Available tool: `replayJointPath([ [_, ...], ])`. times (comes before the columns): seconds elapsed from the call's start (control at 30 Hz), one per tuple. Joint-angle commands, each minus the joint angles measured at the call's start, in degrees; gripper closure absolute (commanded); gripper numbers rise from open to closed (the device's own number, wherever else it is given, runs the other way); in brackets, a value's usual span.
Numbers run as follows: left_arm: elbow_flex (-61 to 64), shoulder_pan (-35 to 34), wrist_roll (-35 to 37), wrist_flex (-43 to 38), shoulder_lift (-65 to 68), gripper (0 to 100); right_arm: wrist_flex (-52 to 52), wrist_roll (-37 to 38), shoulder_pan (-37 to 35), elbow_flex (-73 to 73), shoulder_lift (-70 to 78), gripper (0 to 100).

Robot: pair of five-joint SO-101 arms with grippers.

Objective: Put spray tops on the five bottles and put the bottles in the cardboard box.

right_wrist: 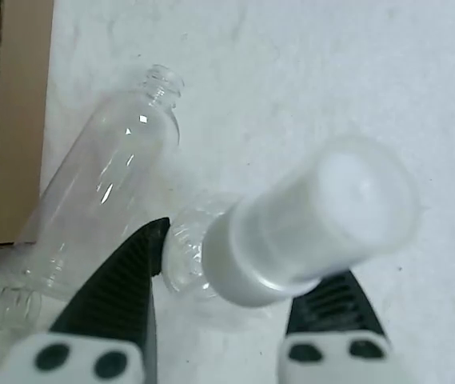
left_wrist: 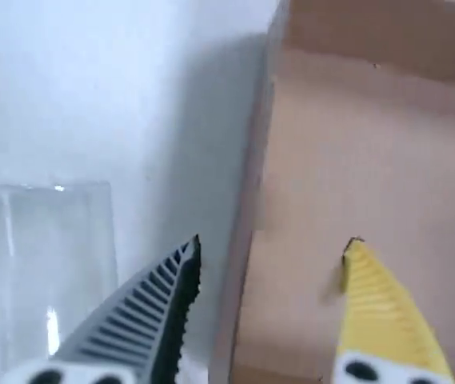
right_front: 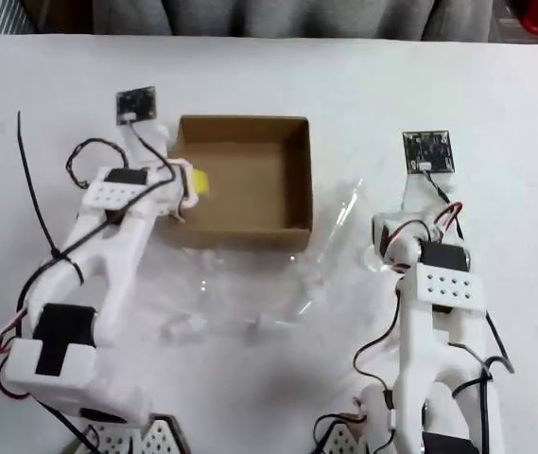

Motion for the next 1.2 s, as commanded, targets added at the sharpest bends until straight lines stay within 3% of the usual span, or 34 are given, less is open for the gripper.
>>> replayJointPath([
  [0.0,-5.19,-2.42,2.11,1.85,-4.09,71,-0.13,-0.44,0.22,-3.96,-0.92,98.2],
  [0.27,0.09,-3.65,2.02,1.49,-12.97,71,-0.57,-0.18,-4.88,-8.35,-0.92,98.2],
  [0.57,11.60,-3.74,2.02,-6.33,-24.57,71,-0.84,-0.18,-11.30,-9.76,-4.44,98.3],
  [1.03,12.04,-4.35,2.02,-6.33,-24.66,71,-17.19,-0.79,-14.46,-9.41,-8.66,98.3],
  [1.17,12.13,-4.35,2.02,-6.42,-24.57,71,-20.70,-5.63,-17.89,-9.32,-8.57,98.3],
])
